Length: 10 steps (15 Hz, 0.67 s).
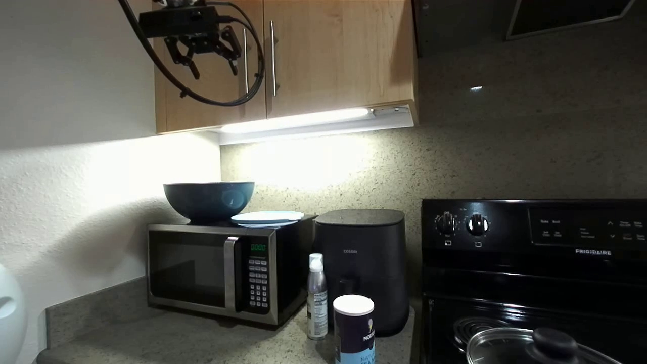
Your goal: Open the top left cabinet door
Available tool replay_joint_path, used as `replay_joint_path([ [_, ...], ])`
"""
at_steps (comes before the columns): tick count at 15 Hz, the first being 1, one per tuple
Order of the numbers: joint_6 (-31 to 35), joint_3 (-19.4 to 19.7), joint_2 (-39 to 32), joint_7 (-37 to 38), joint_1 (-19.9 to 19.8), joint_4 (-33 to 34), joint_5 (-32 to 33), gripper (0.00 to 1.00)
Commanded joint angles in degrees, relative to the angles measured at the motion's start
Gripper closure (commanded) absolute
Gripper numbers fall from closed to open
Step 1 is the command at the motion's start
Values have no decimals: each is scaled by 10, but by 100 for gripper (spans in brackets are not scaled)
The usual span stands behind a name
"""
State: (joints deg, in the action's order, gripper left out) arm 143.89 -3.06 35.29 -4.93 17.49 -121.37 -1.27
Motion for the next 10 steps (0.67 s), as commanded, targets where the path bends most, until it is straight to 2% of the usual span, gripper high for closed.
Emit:
replay_joint_path([
  [1,-2,-10,2,-8,-14,1,-13,0],
  [2,23,-16,-9,-8,-21,8,-2,0],
  [6,125,-7,-62,-50,-3,43,-4,0],
  [10,149,6,-125,-61,5,105,-20,0],
])
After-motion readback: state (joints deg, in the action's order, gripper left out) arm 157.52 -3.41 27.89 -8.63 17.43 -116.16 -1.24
